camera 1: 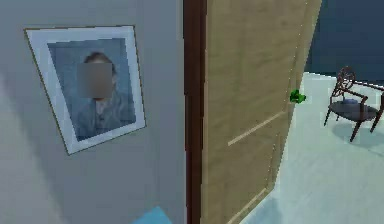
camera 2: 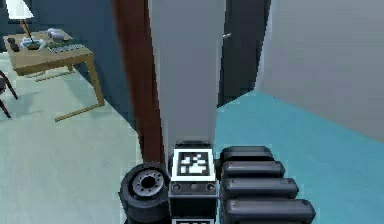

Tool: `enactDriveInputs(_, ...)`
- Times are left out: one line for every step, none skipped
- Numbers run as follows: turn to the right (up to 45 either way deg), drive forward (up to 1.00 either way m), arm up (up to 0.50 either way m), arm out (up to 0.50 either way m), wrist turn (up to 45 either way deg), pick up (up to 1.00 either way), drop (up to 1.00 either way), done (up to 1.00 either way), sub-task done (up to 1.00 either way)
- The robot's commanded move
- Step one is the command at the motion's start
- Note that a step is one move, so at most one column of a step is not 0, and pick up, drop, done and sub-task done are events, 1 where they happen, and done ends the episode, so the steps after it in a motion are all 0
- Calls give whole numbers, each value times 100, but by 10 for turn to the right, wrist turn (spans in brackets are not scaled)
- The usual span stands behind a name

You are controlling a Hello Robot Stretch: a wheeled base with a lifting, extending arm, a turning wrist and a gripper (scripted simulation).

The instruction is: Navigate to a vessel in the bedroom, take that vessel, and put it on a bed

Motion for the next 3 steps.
enactDriveInputs(390,0,0,0,0,0,0,0,0)
enactDriveInputs(0,30,0,0,0,0,0,0,0)
enactDriveInputs(30,0,0,0,0,0,0,0,0)
